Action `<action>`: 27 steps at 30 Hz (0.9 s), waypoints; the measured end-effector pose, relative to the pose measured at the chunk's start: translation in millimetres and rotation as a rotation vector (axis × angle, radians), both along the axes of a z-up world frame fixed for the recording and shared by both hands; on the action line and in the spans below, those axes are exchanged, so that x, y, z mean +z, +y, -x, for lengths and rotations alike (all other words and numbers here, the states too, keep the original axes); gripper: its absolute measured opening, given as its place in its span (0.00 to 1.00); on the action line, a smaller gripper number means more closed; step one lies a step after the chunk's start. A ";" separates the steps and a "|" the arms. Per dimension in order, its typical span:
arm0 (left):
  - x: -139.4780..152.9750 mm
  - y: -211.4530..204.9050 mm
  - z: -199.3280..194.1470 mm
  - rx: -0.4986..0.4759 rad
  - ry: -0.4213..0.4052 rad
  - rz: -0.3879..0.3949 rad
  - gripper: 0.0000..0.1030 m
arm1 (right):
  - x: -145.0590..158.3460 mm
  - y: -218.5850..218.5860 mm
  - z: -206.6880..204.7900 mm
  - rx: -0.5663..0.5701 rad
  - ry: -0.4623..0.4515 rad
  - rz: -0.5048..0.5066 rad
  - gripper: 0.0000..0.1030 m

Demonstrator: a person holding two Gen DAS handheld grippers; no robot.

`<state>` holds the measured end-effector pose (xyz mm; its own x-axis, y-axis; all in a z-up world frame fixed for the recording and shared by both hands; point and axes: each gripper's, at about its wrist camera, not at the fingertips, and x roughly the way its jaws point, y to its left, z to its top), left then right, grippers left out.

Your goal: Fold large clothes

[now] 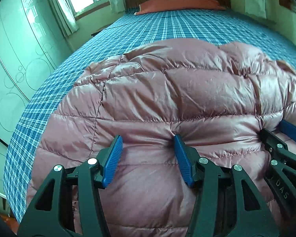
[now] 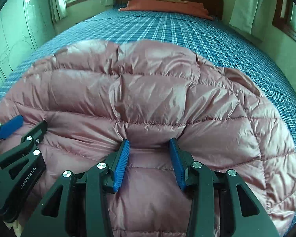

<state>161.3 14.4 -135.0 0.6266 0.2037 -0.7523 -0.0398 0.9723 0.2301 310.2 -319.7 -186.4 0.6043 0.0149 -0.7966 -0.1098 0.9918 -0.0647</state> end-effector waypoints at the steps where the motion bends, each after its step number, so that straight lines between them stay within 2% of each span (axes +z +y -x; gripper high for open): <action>1: 1.8 -1.9 0.7 -0.008 0.002 -0.015 0.50 | 3.1 1.3 1.1 0.002 0.002 0.009 0.41; 5: 28.1 -3.3 0.9 -0.018 -0.029 0.017 0.49 | 28.1 2.0 -3.2 0.003 -0.035 -0.006 0.41; 8: 39.3 -2.7 -11.6 -0.004 -0.057 0.025 0.50 | 34.6 3.7 -17.0 0.001 -0.048 -0.024 0.41; 11: 30.0 0.7 -31.3 0.016 -0.029 0.007 0.50 | 28.5 7.1 -30.8 0.004 -0.030 -0.024 0.41; 14: 9.7 4.0 -43.9 0.024 0.031 0.032 0.51 | 5.0 2.3 -45.4 0.004 0.032 -0.057 0.41; 17: 1.1 1.0 -45.4 0.021 0.017 0.001 0.51 | 0.4 -1.1 -47.4 -0.005 0.030 -0.088 0.42; 19: 6.5 -0.1 -41.5 0.010 0.013 -0.011 0.50 | 11.7 -1.6 -41.3 -0.010 0.013 -0.087 0.42; 22: 16.3 5.3 -31.2 0.018 -0.005 0.044 0.50 | 23.7 -1.9 -30.6 -0.005 -0.042 -0.081 0.42; 25: 6.4 11.9 -29.2 0.018 -0.001 0.051 0.53 | 7.8 3.5 -32.4 0.010 -0.010 -0.054 0.42; 27: 2.1 12.8 -28.3 0.020 -0.007 0.050 0.53 | -1.9 2.1 -34.2 0.010 -0.028 -0.061 0.43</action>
